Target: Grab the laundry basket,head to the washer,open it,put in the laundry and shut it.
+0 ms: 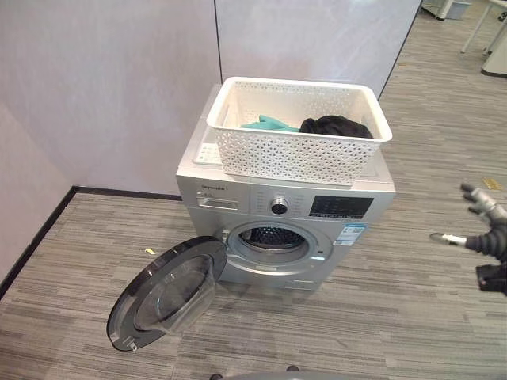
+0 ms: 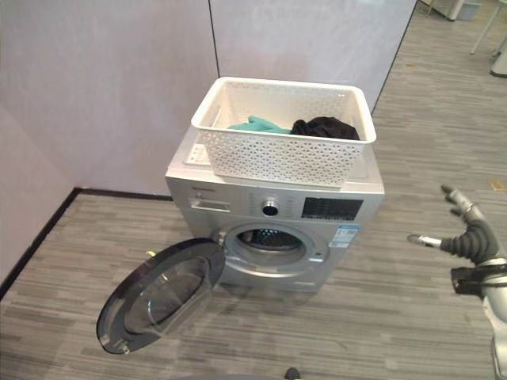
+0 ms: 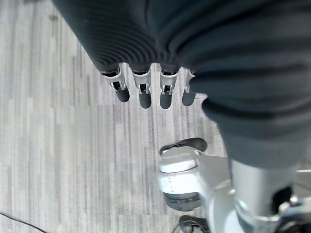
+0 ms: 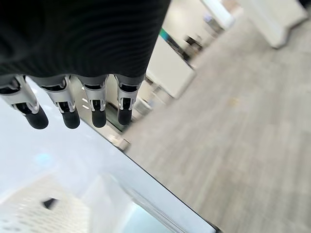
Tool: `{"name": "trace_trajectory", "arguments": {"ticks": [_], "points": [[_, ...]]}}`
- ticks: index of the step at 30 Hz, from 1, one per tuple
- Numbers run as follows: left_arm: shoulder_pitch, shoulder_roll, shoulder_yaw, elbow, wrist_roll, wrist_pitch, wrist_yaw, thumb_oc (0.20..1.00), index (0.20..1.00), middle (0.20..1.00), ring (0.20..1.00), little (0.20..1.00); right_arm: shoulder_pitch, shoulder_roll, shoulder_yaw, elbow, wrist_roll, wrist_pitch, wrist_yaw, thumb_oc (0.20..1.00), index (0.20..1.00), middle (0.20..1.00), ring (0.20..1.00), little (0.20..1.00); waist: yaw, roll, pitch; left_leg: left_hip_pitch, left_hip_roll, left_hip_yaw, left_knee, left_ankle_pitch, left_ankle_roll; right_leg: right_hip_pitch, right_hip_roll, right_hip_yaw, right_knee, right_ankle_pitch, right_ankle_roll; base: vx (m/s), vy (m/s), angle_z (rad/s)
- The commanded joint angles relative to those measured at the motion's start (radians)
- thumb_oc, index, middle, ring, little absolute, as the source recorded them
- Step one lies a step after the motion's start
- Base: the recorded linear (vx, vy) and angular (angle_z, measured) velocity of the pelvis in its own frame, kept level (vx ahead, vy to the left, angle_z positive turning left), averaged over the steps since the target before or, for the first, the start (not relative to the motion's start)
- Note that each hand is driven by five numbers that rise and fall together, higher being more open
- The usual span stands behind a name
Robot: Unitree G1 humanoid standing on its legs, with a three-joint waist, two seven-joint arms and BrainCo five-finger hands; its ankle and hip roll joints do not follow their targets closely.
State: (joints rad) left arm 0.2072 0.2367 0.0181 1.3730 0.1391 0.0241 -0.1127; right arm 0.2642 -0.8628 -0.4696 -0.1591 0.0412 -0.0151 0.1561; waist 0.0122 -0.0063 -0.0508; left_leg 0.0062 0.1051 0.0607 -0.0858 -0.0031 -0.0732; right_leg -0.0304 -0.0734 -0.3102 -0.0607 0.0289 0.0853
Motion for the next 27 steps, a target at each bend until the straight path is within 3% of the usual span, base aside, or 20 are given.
{"name": "trace_trajectory", "arguments": {"ticks": [1, 5, 6, 7, 8, 9, 11, 13, 14, 15, 16, 19, 24, 27], "points": [[0.000, 0.111, 0.012, 0.033, 0.053, -0.013, -0.007, 1.000, 1.000, 1.000, 1.000, 1.000, -0.101, -0.130, -0.056, 0.006, -0.036, -0.068, -0.037, 1.000, 1.000, 1.000, 1.000, 1.000, 0.069, -0.146, 0.012, -0.030, 0.026, -0.018, -0.001, 0.028, -0.004, 0.029, -0.090, 0.042, -0.027, 0.053, 0.101, 0.00, 0.017, 0.07], [0.020, 0.128, -0.046, -0.003, -0.008, -0.022, -0.003, 1.000, 1.000, 1.000, 1.000, 1.000, -0.311, -0.308, 0.102, 0.173, 0.118, -0.090, -0.018, 1.000, 1.000, 1.000, 1.000, 1.000, 0.127, -0.193, 0.032, -0.052, 0.026, -0.045, -0.001, 0.037, -0.002, 0.021, -0.086, 0.025, -0.027, 0.063, 0.104, -0.01, 0.004, 0.16], [0.022, 0.137, -0.059, -0.006, -0.038, -0.022, -0.001, 1.000, 1.000, 1.000, 1.000, 1.000, -0.449, -0.355, 0.241, 0.271, 0.190, -0.094, -0.005, 1.000, 1.000, 1.000, 1.000, 1.000, 0.141, -0.214, 0.040, -0.059, 0.027, -0.052, -0.001, 0.040, -0.003, 0.019, -0.083, 0.019, -0.027, 0.065, 0.104, 0.00, -0.003, 0.11], [0.024, 0.134, -0.055, -0.006, -0.039, -0.022, -0.001, 1.000, 1.000, 1.000, 1.000, 1.000, -0.472, -0.358, 0.262, 0.282, 0.192, -0.098, -0.005, 1.000, 1.000, 1.000, 1.000, 1.000, 0.136, -0.213, 0.040, -0.059, 0.027, -0.051, -0.001, 0.040, -0.003, 0.019, -0.083, 0.020, -0.027, 0.065, 0.104, 0.01, -0.020, 0.11], [0.029, 0.151, -0.068, -0.005, -0.063, -0.025, 0.002, 1.000, 1.000, 1.000, 1.000, 1.000, -0.579, -0.410, 0.367, 0.364, 0.227, -0.088, 0.004, 1.000, 1.000, 1.000, 1.000, 1.000, 0.159, -0.238, 0.049, -0.068, 0.032, -0.061, -0.001, 0.042, -0.004, 0.016, -0.079, 0.014, -0.027, 0.066, 0.104, 0.00, -0.019, 0.15], [0.031, 0.148, -0.063, -0.005, -0.064, -0.025, 0.002, 1.000, 1.000, 1.000, 1.000, 1.000, -0.605, -0.412, 0.392, 0.374, 0.228, -0.091, 0.004, 1.000, 1.000, 1.000, 1.000, 1.000, 0.153, -0.237, 0.048, -0.067, 0.032, -0.060, -0.001, 0.042, -0.004, 0.016, -0.079, 0.015, -0.027, 0.066, 0.104, 0.01, -0.020, 0.14], [0.027, 0.174, -0.078, -0.004, -0.078, -0.027, 0.004, 1.000, 1.000, 1.000, 1.000, 1.000, -0.748, -0.475, 0.516, 0.431, 0.225, -0.084, 0.015, 1.000, 1.000, 1.000, 1.000, 1.000, 0.175, -0.262, 0.058, -0.075, 0.033, -0.067, -0.001, 0.045, -0.006, 0.012, -0.075, 0.012, -0.027, 0.067, 0.104, 0.01, -0.001, 0.15], [0.028, 0.183, -0.080, 0.004, -0.093, -0.027, 0.011, 1.000, 1.000, 1.000, 1.000, 1.000, -0.941, -0.479, 0.700, 0.532, 0.265, -0.081, 0.015, 1.000, 1.000, 1.000, 1.000, 1.000, 0.183, -0.280, 0.067, -0.078, 0.035, -0.075, -0.001, 0.048, -0.006, 0.013, -0.072, 0.008, -0.027, 0.068, 0.103, 0.02, -0.004, 0.06], [0.031, 0.175, -0.073, 0.005, -0.093, -0.027, 0.011, 1.000, 1.000, 1.000, 1.000, 1.000, -0.986, -0.477, 0.744, 0.545, 0.267, -0.083, 0.014, 1.000, 1.000, 1.000, 1.000, 1.000, 0.174, -0.275, 0.065, -0.078, 0.035, -0.074, -0.001, 0.048, -0.006, 0.013, -0.072, 0.008, -0.027, 0.068, 0.103, 0.02, -0.025, 0.08], [0.023, 0.213, -0.086, 0.006, -0.100, -0.028, 0.018, 1.000, 1.000, 1.000, 1.000, 1.000, -1.151, -0.507, 0.925, 0.603, 0.245, -0.066, 0.048, 1.000, 1.000, 1.000, 1.000, 1.000, 0.200, -0.308, 0.081, -0.087, 0.038, -0.085, -0.001, 0.052, -0.008, 0.013, -0.068, 0.000, -0.027, 0.068, 0.102, 0.02, -0.022, 0.19], [0.021, 0.219, -0.085, 0.006, -0.113, -0.029, 0.020, 1.000, 1.000, 1.000, 1.000, 1.000, -1.323, -0.488, 1.098, 0.692, 0.239, -0.054, 0.055, 1.000, 1.000, 1.000, 1.000, 1.000, 0.202, -0.316, 0.088, -0.100, 0.038, -0.095, -0.001, 0.056, -0.010, 0.010, -0.066, -0.007, -0.027, 0.067, 0.102, 0.02, -0.022, 0.24], [0.014, 0.233, -0.094, 0.003, -0.132, -0.029, 0.020, 1.000, 1.000, 1.000, 1.000, 1.000, -1.495, -0.442, 1.273, 0.791, 0.209, -0.044, 0.063, 1.000, 1.000, 1.000, 1.000, 1.000, 0.214, -0.325, 0.101, -0.115, 0.039, -0.109, -0.001, 0.063, -0.010, 0.006, -0.065, -0.017, -0.027, 0.068, 0.102, 0.01, -0.004, 0.18], [-0.010, 0.251, -0.115, -0.015, -0.168, -0.036, 0.029, 1.000, 1.000, 1.000, 1.000, 1.000, -1.704, -0.355, 1.493, 0.954, 0.175, -0.019, 0.098, 1.000, 1.000, 1.000, 1.000, 1.000, 0.239, -0.328, 0.130, -0.160, 0.035, -0.149, -0.001, 0.077, -0.012, -0.010, -0.060, -0.045, -0.027, 0.066, 0.099, 0.01, 0.000, 0.17], [-0.020, 0.258, -0.125, -0.025, -0.178, -0.035, 0.028, 1.000, 1.000, 1.000, 1.000, 1.000, -1.754, -0.335, 1.553, 0.995, 0.143, -0.008, 0.106, 1.000, 1.000, 1.000, 1.000, 1.000, 0.243, -0.332, 0.140, -0.185, 0.026, -0.169, -0.001, 0.087, -0.009, -0.020, -0.062, -0.060, -0.027, 0.067, 0.099, 0.01, 0.006, 0.28]]}}
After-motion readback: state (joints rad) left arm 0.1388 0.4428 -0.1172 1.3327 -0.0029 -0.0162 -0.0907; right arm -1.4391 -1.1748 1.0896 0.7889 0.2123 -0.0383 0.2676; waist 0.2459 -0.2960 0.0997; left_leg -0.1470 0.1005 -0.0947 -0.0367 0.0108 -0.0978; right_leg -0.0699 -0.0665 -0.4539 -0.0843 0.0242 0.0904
